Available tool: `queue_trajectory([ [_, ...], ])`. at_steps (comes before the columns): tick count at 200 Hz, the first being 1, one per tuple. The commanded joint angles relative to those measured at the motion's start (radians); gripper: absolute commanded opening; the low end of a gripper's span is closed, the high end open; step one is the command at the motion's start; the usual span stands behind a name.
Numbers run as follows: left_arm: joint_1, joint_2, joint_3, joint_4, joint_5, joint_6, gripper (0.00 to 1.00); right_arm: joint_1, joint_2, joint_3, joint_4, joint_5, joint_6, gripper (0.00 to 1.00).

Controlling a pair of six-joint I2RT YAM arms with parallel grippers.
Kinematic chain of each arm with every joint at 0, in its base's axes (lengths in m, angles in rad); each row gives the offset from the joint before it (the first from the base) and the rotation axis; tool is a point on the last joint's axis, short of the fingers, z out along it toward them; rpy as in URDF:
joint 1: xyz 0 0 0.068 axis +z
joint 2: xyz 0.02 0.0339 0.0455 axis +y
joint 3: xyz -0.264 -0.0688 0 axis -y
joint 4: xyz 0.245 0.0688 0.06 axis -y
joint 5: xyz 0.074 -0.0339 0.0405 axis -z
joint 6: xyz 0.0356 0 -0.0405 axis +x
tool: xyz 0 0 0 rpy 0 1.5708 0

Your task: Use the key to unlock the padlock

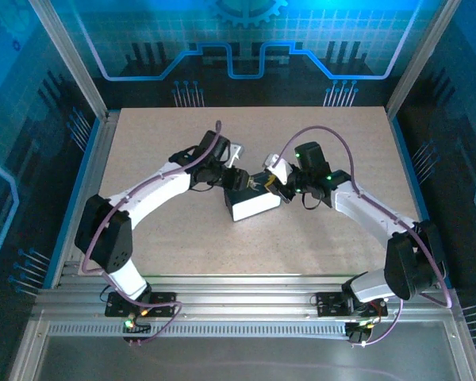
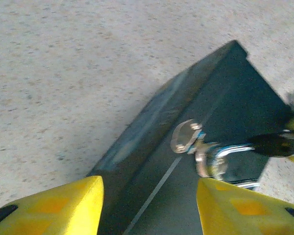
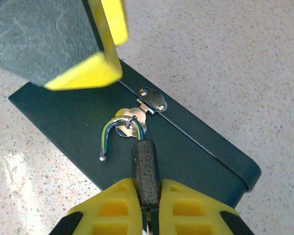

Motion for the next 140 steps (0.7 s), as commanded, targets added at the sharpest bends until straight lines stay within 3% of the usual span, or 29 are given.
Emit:
queue_trajectory([
  [1, 0.014, 0.007, -0.008, -0.009, 0.036, -0.029, 0.52, -0.007, 0.001, 0.059, 0.005, 0.055, 0.149, 0.0],
  [36, 0.011, 0.048, -0.043, 0.023, 0.093, -0.04, 0.48, 0.021, 0.025, 0.079, 0.024, 0.214, 0.369, 0.0],
  [74, -0.002, 0.071, -0.048, 0.049, 0.154, -0.034, 0.45, 0.057, 0.062, 0.098, 0.044, 0.343, 0.493, 0.0],
  [124, -0.061, 0.107, -0.046, 0.1, 0.207, -0.074, 0.44, 0.134, 0.129, 0.122, 0.078, 0.629, 0.835, 0.0],
  [140, -0.062, 0.112, -0.054, 0.117, 0.204, -0.094, 0.44, 0.155, 0.137, 0.106, 0.116, 0.669, 0.923, 0.0],
])
